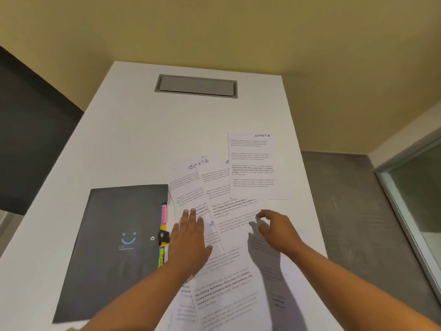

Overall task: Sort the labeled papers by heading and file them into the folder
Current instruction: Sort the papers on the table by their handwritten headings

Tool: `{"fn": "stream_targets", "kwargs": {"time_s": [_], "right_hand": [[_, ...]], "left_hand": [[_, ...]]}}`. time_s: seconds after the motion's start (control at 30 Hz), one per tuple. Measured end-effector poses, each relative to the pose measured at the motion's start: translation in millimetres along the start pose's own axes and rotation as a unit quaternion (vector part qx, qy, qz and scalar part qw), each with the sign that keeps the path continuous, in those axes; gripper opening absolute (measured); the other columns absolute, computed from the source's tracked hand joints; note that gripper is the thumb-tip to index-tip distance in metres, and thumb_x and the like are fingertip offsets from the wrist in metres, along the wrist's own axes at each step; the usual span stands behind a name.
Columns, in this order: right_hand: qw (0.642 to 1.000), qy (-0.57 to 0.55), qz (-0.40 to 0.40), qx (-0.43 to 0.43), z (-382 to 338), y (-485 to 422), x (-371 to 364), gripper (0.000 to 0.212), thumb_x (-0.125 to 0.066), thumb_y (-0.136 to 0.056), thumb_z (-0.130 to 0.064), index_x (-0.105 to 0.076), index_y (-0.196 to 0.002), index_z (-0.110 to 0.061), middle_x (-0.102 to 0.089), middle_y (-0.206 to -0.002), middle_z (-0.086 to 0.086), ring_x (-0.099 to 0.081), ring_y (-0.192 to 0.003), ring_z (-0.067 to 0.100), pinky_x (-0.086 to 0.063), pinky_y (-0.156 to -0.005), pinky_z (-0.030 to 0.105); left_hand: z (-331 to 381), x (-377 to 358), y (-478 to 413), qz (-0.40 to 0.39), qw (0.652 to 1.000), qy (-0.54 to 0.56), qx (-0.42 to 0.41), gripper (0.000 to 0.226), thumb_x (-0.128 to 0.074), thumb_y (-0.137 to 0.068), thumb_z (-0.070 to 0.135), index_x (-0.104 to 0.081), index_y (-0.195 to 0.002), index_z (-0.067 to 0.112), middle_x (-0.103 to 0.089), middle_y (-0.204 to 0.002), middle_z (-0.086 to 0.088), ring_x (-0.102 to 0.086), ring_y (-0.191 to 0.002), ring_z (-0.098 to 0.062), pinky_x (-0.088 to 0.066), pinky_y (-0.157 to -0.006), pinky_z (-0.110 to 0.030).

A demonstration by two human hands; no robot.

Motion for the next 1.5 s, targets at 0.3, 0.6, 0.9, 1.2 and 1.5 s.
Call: {"fn": "stream_targets", "kwargs": {"time_s": [0.3, 0.6, 0.9, 1.2, 1.5], "right_hand": [[0.983, -0.038, 0.144, -0.103, 16, -86, 64, 0.028, -0.061, -0.09, -0.018, -0.064, -0.117, -0.009, -0.067, -0.118, 0.008, -0.06, -0.093, 0.02, -0.041, -0.076, 0.025], [0.959, 0.054, 0.125, -0.247, 52, -127, 54, 0.091, -0.077, -0.06, -0.067, -0.048, -0.12, -0.005, -0.052, -0.12, 0.012, -0.05, -0.118, 0.034, -0.049, -0.088, 0.046], [0.941, 0.001, 0.115, -0.319, 64, -135, 50, 0.098, -0.088, -0.057, -0.053, -0.04, -0.124, -0.001, -0.053, -0.126, 0.019, -0.05, -0.12, 0.037, -0.049, -0.091, 0.048], [0.933, 0.03, 0.113, -0.34, 64, -136, 55, 0.1, -0.089, -0.055, -0.055, -0.044, -0.126, -0.002, -0.053, -0.126, 0.017, -0.049, -0.121, 0.035, -0.046, -0.095, 0.047], [0.93, -0.097, 0.107, -0.339, 67, -137, 50, 0.076, -0.094, -0.053, -0.038, -0.052, -0.105, -0.002, -0.063, -0.088, 0.011, -0.063, -0.085, 0.035, -0.052, -0.068, 0.04]], "left_hand": [[5, 26, -47, 0.086, 0.872, 0.445, 0.186, 0.062, -0.062, -0.092, 0.037, -0.041, -0.143, 0.009, -0.049, -0.142, -0.008, -0.048, -0.127, -0.024, -0.039, -0.096, -0.028], [-2, -3, -76, 0.028, 0.758, 0.544, 0.358, 0.037, -0.069, -0.077, 0.039, -0.05, -0.087, 0.008, -0.057, -0.075, -0.004, -0.056, -0.063, -0.021, -0.048, -0.057, -0.029], [15, -8, -89, -0.016, 0.672, 0.642, 0.367, 0.017, -0.07, -0.082, 0.021, -0.063, -0.089, 0.007, -0.056, -0.068, -0.005, -0.042, -0.051, -0.016, -0.035, -0.047, -0.02], [1, -4, -96, 0.02, 0.782, 0.557, 0.279, 0.027, -0.061, -0.092, 0.02, -0.057, -0.065, 0.017, -0.065, -0.069, 0.002, -0.049, -0.055, -0.018, -0.038, -0.055, -0.026], [-1, 11, -94, 0.07, 0.811, 0.522, 0.255, 0.05, -0.06, -0.093, 0.019, -0.035, -0.05, 0.021, -0.039, -0.049, 0.006, -0.037, -0.051, -0.016, -0.034, -0.057, -0.026]]}}
Point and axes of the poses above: each hand's wrist, its own y-axis away from the middle knuckle, its own x-axis out of the back of the hand, z = x × y, the point moved 8 cm from there along -y, towards the middle knuckle
